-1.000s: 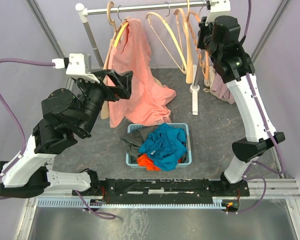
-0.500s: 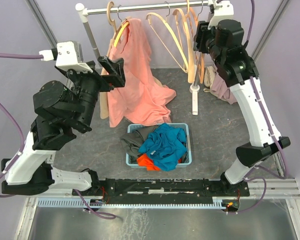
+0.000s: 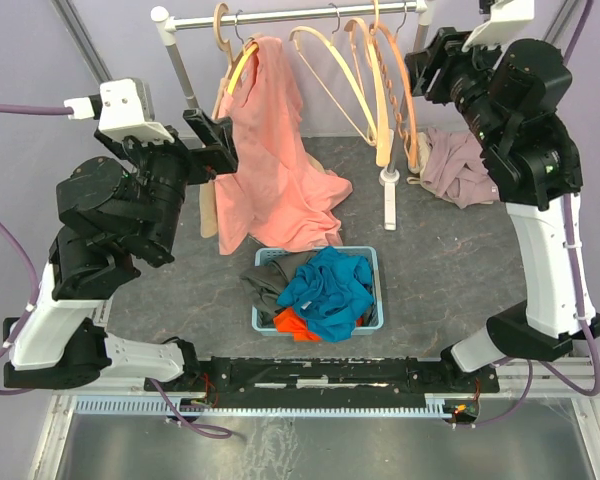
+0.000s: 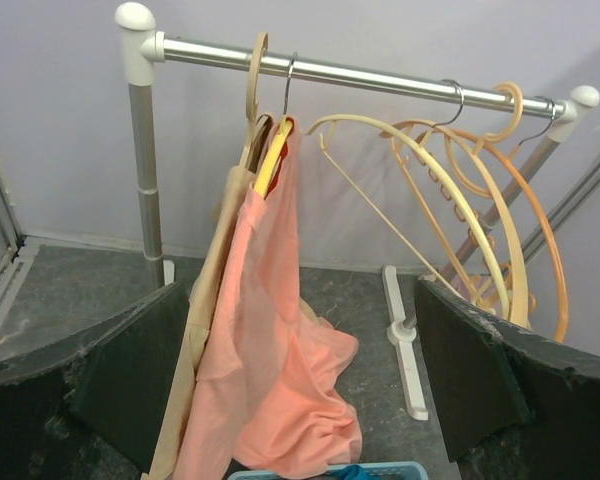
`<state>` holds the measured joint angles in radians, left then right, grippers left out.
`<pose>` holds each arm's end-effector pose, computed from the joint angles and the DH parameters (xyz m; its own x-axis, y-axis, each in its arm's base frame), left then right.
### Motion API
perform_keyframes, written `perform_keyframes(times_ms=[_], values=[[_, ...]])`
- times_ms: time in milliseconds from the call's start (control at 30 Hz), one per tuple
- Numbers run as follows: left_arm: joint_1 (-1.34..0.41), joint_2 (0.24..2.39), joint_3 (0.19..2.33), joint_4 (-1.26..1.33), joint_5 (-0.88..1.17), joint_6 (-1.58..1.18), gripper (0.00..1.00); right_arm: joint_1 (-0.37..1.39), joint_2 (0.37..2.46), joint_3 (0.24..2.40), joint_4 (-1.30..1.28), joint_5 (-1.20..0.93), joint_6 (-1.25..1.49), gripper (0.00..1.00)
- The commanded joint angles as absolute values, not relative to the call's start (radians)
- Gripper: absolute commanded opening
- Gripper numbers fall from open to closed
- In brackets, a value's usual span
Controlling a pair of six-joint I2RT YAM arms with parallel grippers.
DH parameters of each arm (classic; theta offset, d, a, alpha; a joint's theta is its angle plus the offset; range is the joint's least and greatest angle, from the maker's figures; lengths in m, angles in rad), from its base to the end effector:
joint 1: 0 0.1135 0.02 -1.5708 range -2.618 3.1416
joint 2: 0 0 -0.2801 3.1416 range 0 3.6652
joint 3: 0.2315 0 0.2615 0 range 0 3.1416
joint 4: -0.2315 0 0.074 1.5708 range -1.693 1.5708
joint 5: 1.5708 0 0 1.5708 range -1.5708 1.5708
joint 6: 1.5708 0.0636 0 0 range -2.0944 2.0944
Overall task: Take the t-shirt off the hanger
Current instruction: Place the hanger on the clothesline.
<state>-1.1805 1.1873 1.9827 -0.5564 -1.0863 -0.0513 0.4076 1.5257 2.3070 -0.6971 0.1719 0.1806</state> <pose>0.1096 -0.1184 0.6216 0.0846 -0.2685 -0.9596 0.1081 0.9598 -0.2590 0.2632 0.1018 0.6266 0.0339 0.2074 -0.9777 -0.2441 0.9503 0.1931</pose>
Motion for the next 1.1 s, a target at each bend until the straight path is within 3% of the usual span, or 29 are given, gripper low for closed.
perform_keyframes(times_ms=[0,600,1067], values=[[-1.186,1.167,1.970,-0.616,-1.120,-0.161,0.99,0.486,1.524,2.317,-0.690,0.102,0.198,0.60],[-1.186,1.021,1.803,-0.582,-1.239,-0.242,0.99,0.898,1.766,2.350,-0.489,0.256,0.264,0.61],[-1.186,0.942,1.731,-0.531,-1.226,-0.245,0.99,0.993,2.009,2.501,-0.372,0.319,0.378,0.59]])
